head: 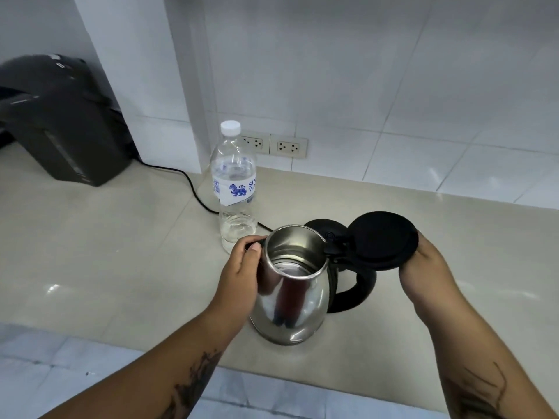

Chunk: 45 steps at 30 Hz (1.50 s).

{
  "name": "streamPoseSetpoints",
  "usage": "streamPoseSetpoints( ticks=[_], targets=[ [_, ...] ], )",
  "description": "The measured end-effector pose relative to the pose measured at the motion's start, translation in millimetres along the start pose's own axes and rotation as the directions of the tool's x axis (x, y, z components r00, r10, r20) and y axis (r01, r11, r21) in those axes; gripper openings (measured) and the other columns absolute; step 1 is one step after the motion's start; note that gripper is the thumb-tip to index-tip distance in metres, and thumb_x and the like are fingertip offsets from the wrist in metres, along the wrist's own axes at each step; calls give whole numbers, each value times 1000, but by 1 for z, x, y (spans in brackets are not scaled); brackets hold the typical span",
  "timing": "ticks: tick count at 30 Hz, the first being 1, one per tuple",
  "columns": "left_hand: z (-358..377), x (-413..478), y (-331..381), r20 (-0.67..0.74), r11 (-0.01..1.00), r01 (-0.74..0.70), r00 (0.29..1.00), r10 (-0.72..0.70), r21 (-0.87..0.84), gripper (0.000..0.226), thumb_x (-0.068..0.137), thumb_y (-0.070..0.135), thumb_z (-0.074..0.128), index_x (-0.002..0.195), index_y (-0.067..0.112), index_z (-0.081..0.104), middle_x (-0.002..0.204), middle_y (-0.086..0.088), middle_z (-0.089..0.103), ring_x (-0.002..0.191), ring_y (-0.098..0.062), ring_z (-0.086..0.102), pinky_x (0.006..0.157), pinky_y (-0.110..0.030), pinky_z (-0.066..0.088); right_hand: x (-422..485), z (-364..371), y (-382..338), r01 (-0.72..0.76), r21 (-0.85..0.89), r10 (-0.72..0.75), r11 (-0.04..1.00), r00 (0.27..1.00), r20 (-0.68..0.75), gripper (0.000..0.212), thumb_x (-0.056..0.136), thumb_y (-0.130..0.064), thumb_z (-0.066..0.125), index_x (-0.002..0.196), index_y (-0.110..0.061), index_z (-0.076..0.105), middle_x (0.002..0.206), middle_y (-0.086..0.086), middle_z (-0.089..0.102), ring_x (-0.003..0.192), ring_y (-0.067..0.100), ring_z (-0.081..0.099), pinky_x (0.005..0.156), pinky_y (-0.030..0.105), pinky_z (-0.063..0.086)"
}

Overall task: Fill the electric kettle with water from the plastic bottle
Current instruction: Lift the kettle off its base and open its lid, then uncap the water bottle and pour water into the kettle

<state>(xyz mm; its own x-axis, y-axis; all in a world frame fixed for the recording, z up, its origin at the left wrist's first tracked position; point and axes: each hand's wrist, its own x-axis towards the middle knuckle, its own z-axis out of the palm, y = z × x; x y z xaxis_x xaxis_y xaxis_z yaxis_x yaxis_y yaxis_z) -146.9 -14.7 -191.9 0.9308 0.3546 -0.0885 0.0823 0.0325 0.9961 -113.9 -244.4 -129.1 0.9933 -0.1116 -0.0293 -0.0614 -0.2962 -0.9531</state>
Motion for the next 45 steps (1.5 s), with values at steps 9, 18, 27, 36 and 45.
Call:
streamPoseSetpoints(
  ticks=[9, 18, 27, 36, 45],
  targets=[
    [-23, 9, -3, 40, 998, 54, 998, -53, -26, 17, 100, 35, 44, 104, 35, 61, 117, 13, 67, 109, -6, 59, 96, -36, 45, 22, -38, -20, 19, 106, -13, 994, 998, -59, 26, 96, -19, 46, 102, -32, 67, 112, -5, 72, 107, 19, 66, 99, 45, 48],
    [-72, 94, -1, -65, 989, 101, 993, -95, 108, 86, 78, 23, 80, 147, 28, 28, 154, 0, 36, 139, -23, 36, 101, -35, 36, 58, 4, -172, 476, -296, -392, 828, 869, 301, 24, 93, -32, 51, 109, -29, 68, 106, -5, 74, 99, 15, 71, 92, 39, 50],
    [-52, 139, -26, 114, 993, -81, 991, 70, 89, 105, 59, 13, 90, 144, 25, 29, 138, 7, 53, 122, -8, 54, 105, -35, 46, 91, 148, -178, 564, -595, -221, 572, 805, 551, 56, 88, -61, 49, 139, -37, 47, 123, -5, 62, 94, 16, 69, 75, 29, 47],
    [-46, 140, -29, 5, 957, -191, 981, 195, 216, 83, 62, 27, 86, 133, 26, 43, 115, 14, 65, 105, -7, 63, 94, -27, 52, 104, 189, -168, 611, -764, -450, 209, 754, 480, 55, 91, -55, 42, 85, -2, 56, 73, 15, 52, 70, 32, 50, 60, 33, 32],
    [-114, 106, 23, 183, 892, -285, 955, 233, 350, 80, 63, 22, 88, 124, 41, 41, 111, 18, 66, 104, 2, 63, 91, -22, 51, 59, 143, -197, 852, -464, -477, 243, 521, 708, 28, 95, -37, 49, 121, -28, 59, 89, -7, 53, 78, 16, 48, 62, 28, 36]
  ],
)
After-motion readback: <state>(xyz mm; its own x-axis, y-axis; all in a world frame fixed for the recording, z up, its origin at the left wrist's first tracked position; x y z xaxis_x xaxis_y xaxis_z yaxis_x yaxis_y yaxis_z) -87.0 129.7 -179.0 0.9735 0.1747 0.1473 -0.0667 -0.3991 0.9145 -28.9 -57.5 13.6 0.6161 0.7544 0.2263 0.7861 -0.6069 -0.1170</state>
